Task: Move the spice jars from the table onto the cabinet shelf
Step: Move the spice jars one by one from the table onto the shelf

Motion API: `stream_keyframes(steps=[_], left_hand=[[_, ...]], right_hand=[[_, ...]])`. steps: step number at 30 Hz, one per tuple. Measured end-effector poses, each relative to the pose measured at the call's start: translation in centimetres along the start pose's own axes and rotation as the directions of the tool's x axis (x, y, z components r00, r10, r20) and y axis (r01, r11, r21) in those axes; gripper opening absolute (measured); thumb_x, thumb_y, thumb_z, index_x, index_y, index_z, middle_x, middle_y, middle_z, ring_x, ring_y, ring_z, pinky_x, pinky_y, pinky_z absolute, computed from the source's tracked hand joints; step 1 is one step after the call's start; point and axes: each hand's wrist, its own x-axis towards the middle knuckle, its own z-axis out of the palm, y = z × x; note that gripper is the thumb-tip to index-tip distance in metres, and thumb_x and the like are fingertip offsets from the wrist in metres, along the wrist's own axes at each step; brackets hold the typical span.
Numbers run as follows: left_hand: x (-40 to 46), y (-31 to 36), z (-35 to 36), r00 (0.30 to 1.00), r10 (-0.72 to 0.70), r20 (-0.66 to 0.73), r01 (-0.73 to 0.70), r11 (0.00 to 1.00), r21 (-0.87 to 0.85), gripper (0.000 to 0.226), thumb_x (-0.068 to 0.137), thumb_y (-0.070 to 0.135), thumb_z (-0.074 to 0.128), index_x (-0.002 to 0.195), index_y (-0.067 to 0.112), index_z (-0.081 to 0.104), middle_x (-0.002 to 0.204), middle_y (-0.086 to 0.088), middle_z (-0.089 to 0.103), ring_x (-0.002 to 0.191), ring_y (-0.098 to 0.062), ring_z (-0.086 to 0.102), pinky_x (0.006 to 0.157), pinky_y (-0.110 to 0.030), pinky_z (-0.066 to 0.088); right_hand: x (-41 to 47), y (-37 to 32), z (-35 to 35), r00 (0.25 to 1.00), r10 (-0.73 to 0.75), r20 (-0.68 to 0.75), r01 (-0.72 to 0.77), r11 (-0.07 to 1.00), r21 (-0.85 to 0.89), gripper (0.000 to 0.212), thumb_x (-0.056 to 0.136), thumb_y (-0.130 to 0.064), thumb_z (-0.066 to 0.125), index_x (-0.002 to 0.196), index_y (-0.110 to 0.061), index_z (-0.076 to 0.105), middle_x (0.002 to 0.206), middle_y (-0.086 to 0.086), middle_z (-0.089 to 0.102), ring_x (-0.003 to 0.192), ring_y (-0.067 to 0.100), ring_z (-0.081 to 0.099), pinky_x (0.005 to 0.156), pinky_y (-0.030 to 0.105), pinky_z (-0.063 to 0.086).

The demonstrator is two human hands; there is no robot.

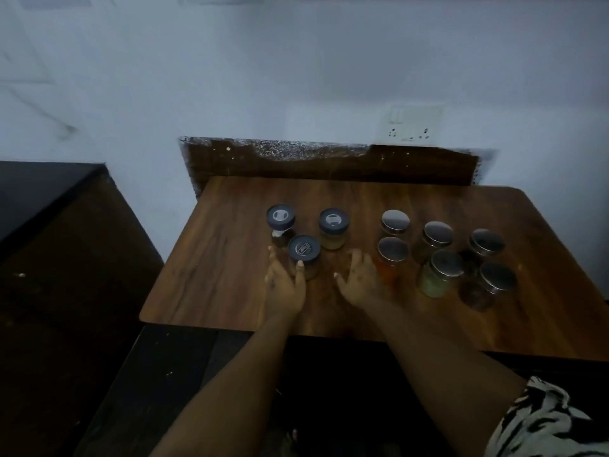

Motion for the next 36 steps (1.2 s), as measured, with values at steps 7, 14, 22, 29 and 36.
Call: stream_keyframes(steps=[7,14,22,29,36], left_hand=[[8.6,-1.8,0.7,0.991,-0.033,0.128,0.034,0.999,0.001,0.075,0.091,0.024,0.061,0.152,0.01,0.02,0.149,-0.013,0.041,0.137,-0.027,0.04,0.114,-0.042,0.034],[15.7,-4.1,1.1,0.97,0.03,0.24,-0.042,0.998,0.043,0.089,0.085,0.011,0.068,0.154,0.012,0.012,0.142,-0.011,0.048,0.132,-0.023,0.048,0.108,-0.044,0.043],[18.4,-2.1,2.6,0.965,0.208,0.159,-0.185,0.971,-0.148,0.112,0.073,0.076,0.06,0.154,0.024,0.005,0.143,-0.006,0.046,0.131,-0.018,0.048,0.105,-0.042,0.046],[22.8,6.9,4.2,0.866,0.481,0.138,-0.476,0.877,-0.069,0.105,0.064,0.043,0.085,0.147,0.01,0.029,0.141,-0.01,0.044,0.132,-0.027,0.043,0.105,-0.044,0.043],[26.9,14.0,3.2,0.896,0.306,0.321,-0.177,0.91,-0.374,0.078,0.066,0.028,0.085,0.133,0.017,0.046,0.122,-0.002,0.061,0.112,-0.025,0.061,0.086,-0.035,0.057]], right_hand=[[7.7,-4.3,3.6,0.981,-0.141,0.133,0.151,0.986,-0.065,0.092,0.076,-0.049,0.073,0.15,-0.024,0.024,0.151,0.011,0.021,0.138,0.033,0.026,0.11,0.042,0.032],[13.4,-5.7,7.2,0.907,-0.173,0.385,0.251,0.954,-0.163,0.089,0.066,-0.043,0.079,0.138,-0.039,0.028,0.137,0.005,0.029,0.127,0.031,0.035,0.099,0.043,0.043],[18.1,-8.6,-0.3,0.973,-0.11,0.202,0.119,0.992,-0.031,0.062,0.066,-0.058,0.071,0.115,-0.027,0.048,0.114,0.002,0.053,0.094,0.021,0.056,0.066,0.029,0.042],[21.4,-12.7,-11.6,0.998,-0.025,-0.049,0.028,0.997,0.07,0.089,0.056,-0.076,0.068,0.126,-0.024,0.052,0.124,0.005,0.058,0.103,0.024,0.059,0.082,0.032,0.05],[23.5,-12.6,-17.4,0.996,-0.081,-0.024,0.081,0.844,0.53,0.079,0.045,-0.062,0.085,0.112,-0.029,0.061,0.119,-0.004,0.06,0.104,0.018,0.061,0.085,0.036,0.057]])
